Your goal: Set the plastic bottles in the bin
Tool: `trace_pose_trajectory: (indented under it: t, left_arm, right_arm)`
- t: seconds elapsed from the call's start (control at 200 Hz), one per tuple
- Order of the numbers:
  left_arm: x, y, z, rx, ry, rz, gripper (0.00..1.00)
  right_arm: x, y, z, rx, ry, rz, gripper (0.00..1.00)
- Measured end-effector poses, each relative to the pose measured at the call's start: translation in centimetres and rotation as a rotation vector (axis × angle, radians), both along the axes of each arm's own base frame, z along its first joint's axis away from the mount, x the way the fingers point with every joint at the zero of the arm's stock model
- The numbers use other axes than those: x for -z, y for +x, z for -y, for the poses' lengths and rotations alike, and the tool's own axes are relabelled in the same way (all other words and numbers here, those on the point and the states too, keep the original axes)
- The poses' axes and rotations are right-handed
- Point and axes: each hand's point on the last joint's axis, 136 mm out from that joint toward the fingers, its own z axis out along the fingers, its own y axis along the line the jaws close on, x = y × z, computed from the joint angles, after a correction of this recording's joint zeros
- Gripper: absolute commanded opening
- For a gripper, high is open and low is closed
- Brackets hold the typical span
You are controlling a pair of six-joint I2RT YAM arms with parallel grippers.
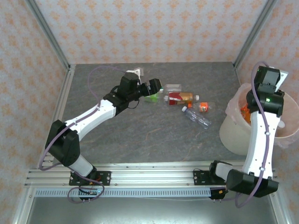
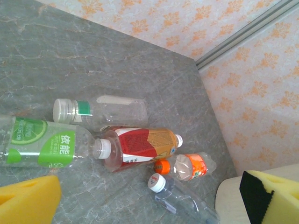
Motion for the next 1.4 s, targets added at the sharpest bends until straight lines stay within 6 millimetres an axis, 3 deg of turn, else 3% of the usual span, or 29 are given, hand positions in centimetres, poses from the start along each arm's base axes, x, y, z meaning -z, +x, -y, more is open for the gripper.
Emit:
trace_pose_trajectory:
  t: [0.1, 0.17, 0.325, 0.49, 0.706, 0.836, 1.001, 1.151, 1.271, 1.401]
  left_arm:
    - [0.3, 0.0, 0.1, -0.002, -0.005, -0.012, 1.00]
    - [0.4, 0.1, 0.1, -0.004, -0.009, -0.017, 1.00]
    - [0.5, 0.1, 0.1, -0.008, -0.015, -0.024, 1.00]
    - [0.5, 0.1, 0.1, -0.011, -0.013, -0.024, 1.00]
    - [0.8, 0.2, -0.2, -0.027, -0.001, -0.031, 1.00]
    - [1.5, 0.3, -0.9, -0.067, 0.020, -0.050, 1.00]
    - [2.9, 0.6, -1.8, -0.128, 0.035, -0.088, 1.00]
    - [3.8, 0.7, -2.3, -0.161, 0.047, -0.109, 1.00]
    - [4.2, 0.7, -2.6, -0.180, 0.057, -0.122, 1.00]
    - [5.0, 0.6, -3.2, -0.200, 0.074, -0.138, 1.00]
  right_arm:
    - [2.1, 1.0, 0.0, -0.002, 0.051, -0.084, 0.57]
    - [3.5, 1.5, -0.1, -0.003, 0.085, -0.125, 0.65]
    - [4.0, 2.0, -0.8, -0.026, 0.139, -0.103, 0.68]
    - [2.8, 1.8, -1.5, -0.041, 0.158, -0.019, 0.70]
    - [1.9, 1.5, -1.8, -0.041, 0.165, 0.054, 0.78]
    - [0.9, 1.6, -2.9, -0.083, 0.206, 0.155, 0.84]
    - [-2.3, 2.1, -6.8, -0.239, 0.271, 0.331, 0.87]
    - [-3.5, 3.8, -12.1, -0.445, 0.348, 0.372, 0.90]
    - [-2.7, 5.7, -16.8, -0.602, 0.413, 0.342, 0.90]
    - [0.2, 7.2, -22.3, -0.758, 0.498, 0.260, 0.91]
